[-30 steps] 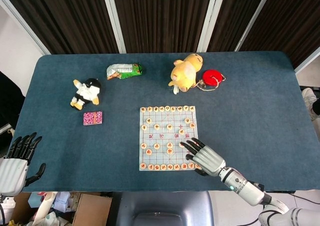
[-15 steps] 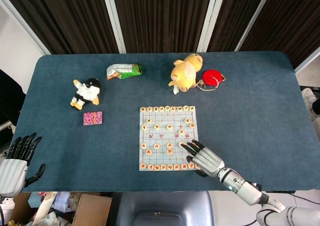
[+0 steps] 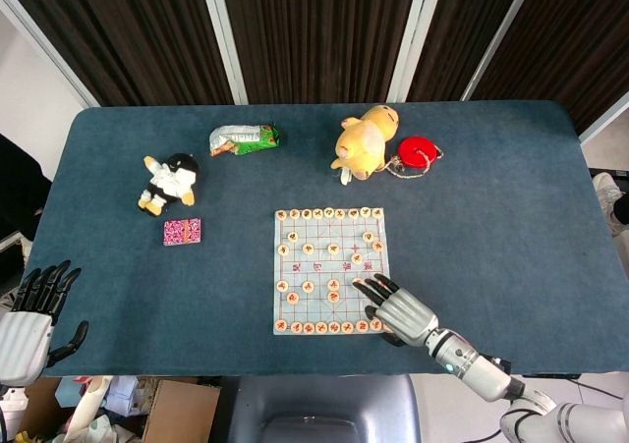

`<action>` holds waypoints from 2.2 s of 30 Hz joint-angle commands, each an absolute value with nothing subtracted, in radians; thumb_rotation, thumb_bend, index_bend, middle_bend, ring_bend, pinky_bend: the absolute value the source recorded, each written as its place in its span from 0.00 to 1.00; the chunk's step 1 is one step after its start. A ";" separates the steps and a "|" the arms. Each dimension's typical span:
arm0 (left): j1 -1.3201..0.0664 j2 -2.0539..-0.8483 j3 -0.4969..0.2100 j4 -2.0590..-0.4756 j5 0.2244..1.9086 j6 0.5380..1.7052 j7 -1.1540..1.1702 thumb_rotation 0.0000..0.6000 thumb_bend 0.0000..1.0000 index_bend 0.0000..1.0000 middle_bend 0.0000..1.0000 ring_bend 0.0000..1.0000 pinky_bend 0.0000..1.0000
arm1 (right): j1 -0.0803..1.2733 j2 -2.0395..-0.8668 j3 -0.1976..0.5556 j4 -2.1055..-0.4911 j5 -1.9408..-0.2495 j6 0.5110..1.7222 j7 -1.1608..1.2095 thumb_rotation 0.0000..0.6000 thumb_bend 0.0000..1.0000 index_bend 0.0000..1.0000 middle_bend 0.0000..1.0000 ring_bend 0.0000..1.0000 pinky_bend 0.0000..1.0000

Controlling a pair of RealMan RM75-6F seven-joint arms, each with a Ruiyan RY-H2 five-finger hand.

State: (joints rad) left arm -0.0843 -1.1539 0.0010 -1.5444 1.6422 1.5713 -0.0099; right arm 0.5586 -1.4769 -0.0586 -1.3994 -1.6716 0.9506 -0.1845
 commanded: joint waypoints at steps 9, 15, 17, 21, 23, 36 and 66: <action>-0.085 -1.149 0.006 -1.544 1.649 1.570 -0.017 1.00 0.37 0.00 0.00 0.00 0.04 | 0.566 -1.483 -0.062 -1.410 -1.648 0.943 -0.213 1.00 0.44 0.59 0.06 0.00 0.00; -0.085 -1.148 0.005 -1.544 1.647 1.571 -0.018 1.00 0.37 0.00 0.00 0.00 0.04 | 0.567 -1.484 -0.063 -1.412 -1.642 0.949 -0.220 1.00 0.44 0.63 0.07 0.00 0.00; -0.085 -1.148 0.005 -1.544 1.647 1.571 -0.018 1.00 0.37 0.00 0.00 0.00 0.04 | 0.566 -1.481 -0.064 -1.414 -1.643 0.958 -0.217 1.00 0.44 0.63 0.08 0.00 0.00; -0.085 -1.149 0.004 -1.544 1.647 1.571 -0.018 1.00 0.37 0.00 0.00 0.00 0.04 | 0.562 -1.473 -0.063 -1.418 -1.647 0.981 -0.209 1.00 0.44 0.65 0.09 0.00 0.00; -0.085 -1.149 0.005 -1.544 1.646 1.570 -0.017 1.00 0.37 0.00 0.00 0.00 0.04 | 0.561 -1.468 -0.060 -1.421 -1.648 0.994 -0.203 1.00 0.44 0.65 0.09 0.00 0.00; -0.086 -1.146 0.004 -1.545 1.644 1.570 -0.017 1.00 0.37 0.00 0.00 0.00 0.04 | 0.618 -1.467 0.040 -1.463 -1.575 0.976 -0.210 1.00 0.44 0.65 0.09 0.00 0.00; -0.079 -1.134 0.003 -1.548 1.648 1.585 -0.041 1.00 0.37 0.00 0.00 0.00 0.04 | 0.688 -1.598 0.054 -1.325 -1.457 0.880 -0.280 1.00 0.44 0.65 0.10 0.00 0.00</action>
State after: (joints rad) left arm -0.0787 -1.1341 0.0026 -1.5484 1.6475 1.5852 -0.0406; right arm 0.6881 -1.5981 0.0537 -1.3245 -1.4570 0.8807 -0.2805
